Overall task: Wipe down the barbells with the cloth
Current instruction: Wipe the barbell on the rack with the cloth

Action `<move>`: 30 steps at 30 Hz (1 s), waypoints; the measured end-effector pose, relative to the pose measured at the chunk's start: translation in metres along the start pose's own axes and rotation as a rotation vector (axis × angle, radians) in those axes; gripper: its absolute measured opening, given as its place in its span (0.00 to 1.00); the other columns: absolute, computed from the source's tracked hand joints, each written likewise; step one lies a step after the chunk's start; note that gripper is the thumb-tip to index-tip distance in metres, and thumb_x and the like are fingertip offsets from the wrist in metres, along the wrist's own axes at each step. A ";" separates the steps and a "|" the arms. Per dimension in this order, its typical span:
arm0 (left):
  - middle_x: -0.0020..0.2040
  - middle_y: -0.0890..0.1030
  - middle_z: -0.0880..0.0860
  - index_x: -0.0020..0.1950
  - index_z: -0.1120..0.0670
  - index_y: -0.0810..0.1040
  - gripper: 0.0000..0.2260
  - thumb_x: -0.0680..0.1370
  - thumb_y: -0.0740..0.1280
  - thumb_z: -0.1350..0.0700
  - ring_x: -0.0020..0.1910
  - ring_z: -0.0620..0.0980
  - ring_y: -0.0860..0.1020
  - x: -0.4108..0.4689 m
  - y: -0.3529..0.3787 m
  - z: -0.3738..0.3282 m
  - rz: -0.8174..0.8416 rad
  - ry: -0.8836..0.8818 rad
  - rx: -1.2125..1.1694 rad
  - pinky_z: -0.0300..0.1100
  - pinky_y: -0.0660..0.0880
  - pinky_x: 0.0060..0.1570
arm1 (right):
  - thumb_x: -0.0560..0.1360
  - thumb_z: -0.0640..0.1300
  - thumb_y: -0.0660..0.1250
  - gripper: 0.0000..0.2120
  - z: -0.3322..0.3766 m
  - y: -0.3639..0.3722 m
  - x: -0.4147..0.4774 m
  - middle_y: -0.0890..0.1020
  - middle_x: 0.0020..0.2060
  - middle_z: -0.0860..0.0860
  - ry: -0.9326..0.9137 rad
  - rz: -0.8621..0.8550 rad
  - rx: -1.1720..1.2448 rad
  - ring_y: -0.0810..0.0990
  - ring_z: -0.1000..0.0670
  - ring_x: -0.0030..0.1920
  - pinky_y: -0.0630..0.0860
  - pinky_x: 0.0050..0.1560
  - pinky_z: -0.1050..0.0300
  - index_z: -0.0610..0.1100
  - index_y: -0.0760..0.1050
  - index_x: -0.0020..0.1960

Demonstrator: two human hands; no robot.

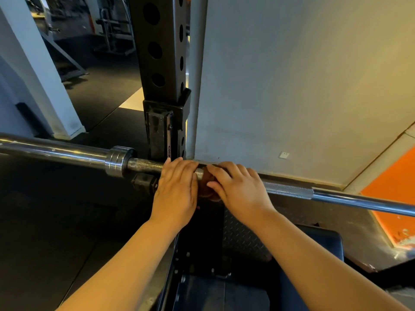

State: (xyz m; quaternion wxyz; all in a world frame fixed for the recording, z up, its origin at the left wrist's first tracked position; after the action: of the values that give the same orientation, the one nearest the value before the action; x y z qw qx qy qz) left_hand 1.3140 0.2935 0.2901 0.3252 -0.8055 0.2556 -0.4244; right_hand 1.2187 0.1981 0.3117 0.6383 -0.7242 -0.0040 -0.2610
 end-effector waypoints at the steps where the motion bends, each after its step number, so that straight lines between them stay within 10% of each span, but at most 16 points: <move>1: 0.68 0.77 0.53 0.71 0.56 0.74 0.18 0.86 0.53 0.53 0.74 0.52 0.66 0.000 0.001 0.001 0.002 -0.007 0.006 0.48 0.47 0.81 | 0.82 0.55 0.61 0.20 -0.010 -0.004 -0.008 0.80 0.61 0.47 0.000 -0.033 0.010 0.81 0.42 0.57 0.79 0.57 0.43 0.48 0.75 0.69; 9: 0.61 0.79 0.52 0.65 0.55 0.77 0.16 0.86 0.54 0.52 0.67 0.53 0.72 0.003 0.000 -0.005 -0.015 -0.021 0.077 0.54 0.56 0.79 | 0.82 0.45 0.62 0.15 -0.017 -0.004 -0.035 0.77 0.69 0.44 0.186 -0.138 0.066 0.72 0.41 0.73 0.60 0.77 0.35 0.42 0.76 0.66; 16: 0.60 0.79 0.51 0.65 0.55 0.77 0.17 0.85 0.54 0.50 0.64 0.53 0.74 0.008 0.011 -0.027 0.031 0.080 0.165 0.56 0.61 0.75 | 0.84 0.48 0.61 0.20 -0.044 -0.009 -0.049 0.75 0.69 0.46 0.058 -0.117 -0.030 0.73 0.43 0.68 0.66 0.74 0.41 0.45 0.69 0.74; 30: 0.24 0.72 0.51 0.29 0.53 0.72 0.26 0.84 0.49 0.51 0.23 0.53 0.67 0.051 0.019 -0.042 -0.049 0.158 0.510 0.44 0.67 0.31 | 0.85 0.47 0.54 0.17 -0.097 -0.015 -0.076 0.76 0.67 0.45 0.262 -0.173 0.112 0.70 0.43 0.69 0.58 0.78 0.42 0.43 0.69 0.71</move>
State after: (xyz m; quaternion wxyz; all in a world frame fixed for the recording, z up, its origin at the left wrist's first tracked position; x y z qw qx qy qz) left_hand 1.3013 0.2334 0.3204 0.4862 -0.6679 0.1456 -0.5444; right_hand 1.1115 0.1359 0.3011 0.6479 -0.6442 0.0023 -0.4065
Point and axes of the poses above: each hand's wrist, its own x-axis towards the middle knuckle, its own y-axis out of the palm, z = x × y, the point moved 10 cm from there along x, towards the middle knuckle
